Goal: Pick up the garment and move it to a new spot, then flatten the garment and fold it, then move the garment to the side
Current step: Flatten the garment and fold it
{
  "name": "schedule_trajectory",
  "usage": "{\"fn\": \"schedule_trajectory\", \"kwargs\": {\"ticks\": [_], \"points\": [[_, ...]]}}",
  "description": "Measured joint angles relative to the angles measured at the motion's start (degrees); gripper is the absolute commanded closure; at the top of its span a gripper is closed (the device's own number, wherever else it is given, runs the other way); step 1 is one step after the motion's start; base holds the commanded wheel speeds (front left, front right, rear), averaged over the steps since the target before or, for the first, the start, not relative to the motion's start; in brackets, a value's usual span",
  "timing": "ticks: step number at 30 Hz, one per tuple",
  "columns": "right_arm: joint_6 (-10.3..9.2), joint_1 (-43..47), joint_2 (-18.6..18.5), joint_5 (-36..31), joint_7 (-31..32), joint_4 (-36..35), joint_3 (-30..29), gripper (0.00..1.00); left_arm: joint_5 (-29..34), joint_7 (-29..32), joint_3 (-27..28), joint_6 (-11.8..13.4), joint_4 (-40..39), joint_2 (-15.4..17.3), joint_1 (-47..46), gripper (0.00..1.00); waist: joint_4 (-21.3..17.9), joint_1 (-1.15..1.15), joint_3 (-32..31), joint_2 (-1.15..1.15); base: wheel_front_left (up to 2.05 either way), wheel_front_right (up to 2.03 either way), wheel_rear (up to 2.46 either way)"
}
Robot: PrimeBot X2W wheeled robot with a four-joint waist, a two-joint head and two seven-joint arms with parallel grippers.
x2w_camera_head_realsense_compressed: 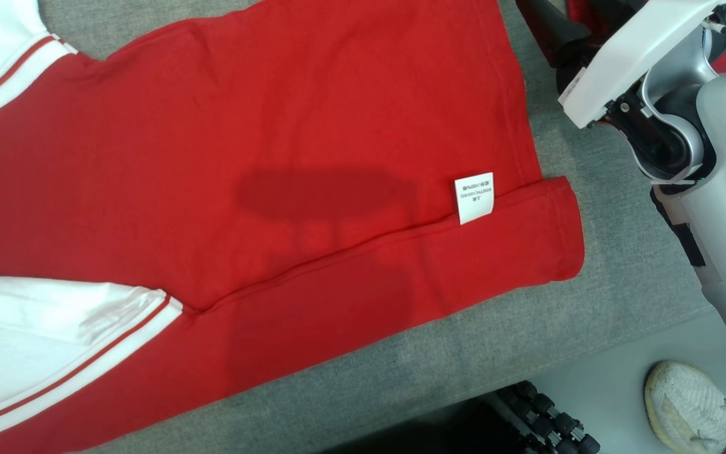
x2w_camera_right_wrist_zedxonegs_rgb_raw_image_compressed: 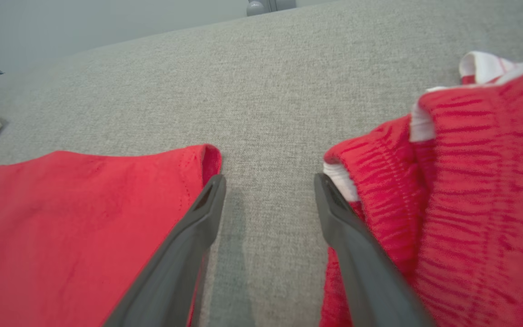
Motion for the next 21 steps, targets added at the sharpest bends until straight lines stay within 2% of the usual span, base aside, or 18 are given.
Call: {"fn": "schedule_trajectory", "kwargs": {"ticks": [3, 4, 5, 6, 8, 9, 11, 21], "points": [[0.32, -0.08, 0.13, -0.03, 0.01, 0.3, 0.45, 0.0, -0.01, 0.7, -0.21, 0.0, 0.15, -0.16, -0.04, 0.0, 0.67, 0.0, -0.49, 0.0, 0.0, 0.0, 0.0], [0.34, -0.2, 0.23, -0.03, 0.01, 0.37, 0.66, 0.0, -0.01, 0.71, -0.23, 0.0, 0.36, -0.18, -0.04, 0.04, 0.83, 0.0, -0.59, 0.0, 0.0, 0.0, 0.0], [0.47, -0.32, 0.3, -0.03, 0.01, 0.47, 0.81, 0.0, -0.01, 0.71, -0.25, -0.01, 0.48, -0.25, -0.04, 0.17, 0.96, 0.0, -0.67, 0.0, 0.0, 0.0, 0.0], [0.53, -0.49, 0.4, -0.03, 0.01, 0.58, 0.94, 0.0, -0.02, 0.7, -0.25, -0.05, 0.64, -0.33, -0.04, 0.41, 1.06, 0.0, -0.71, 0.0, 0.0, 0.0, 0.0], [0.57, -0.96, 0.54, -0.03, 0.01, 0.83, 1.23, 0.0, -0.02, 0.58, -0.24, -0.38, 0.65, -0.47, -0.07, 0.76, 1.19, 0.0, -0.68, 0.0, 0.0, 0.0, 0.0], [0.58, -1.2, 0.6, -0.03, 0.01, 0.9, 1.34, 0.0, -0.01, 0.33, -0.21, -0.57, 0.65, -0.56, -0.14, 0.76, 1.23, 0.0, -0.64, 0.0, 0.0, 0.0, 0.0], [0.81, -1.33, 0.78, -0.03, 0.01, 1.11, 1.64, 0.0, 0.01, -0.65, -0.19, -1.0, 0.64, -0.88, -0.41, 1.0, 1.32, 0.0, -0.55, 0.0, 0.0, 0.0, 0.0], [1.25, -2.49, 1.51, -0.05, -0.02, 3.37, 2.29, 0.0, 0.0, -2.72, -0.78, -2.57, 1.67, -4.12, -1.87, 1.0, 2.58, 0.0, -0.46, 0.0, 0.0, 0.0, 0.0]]}}
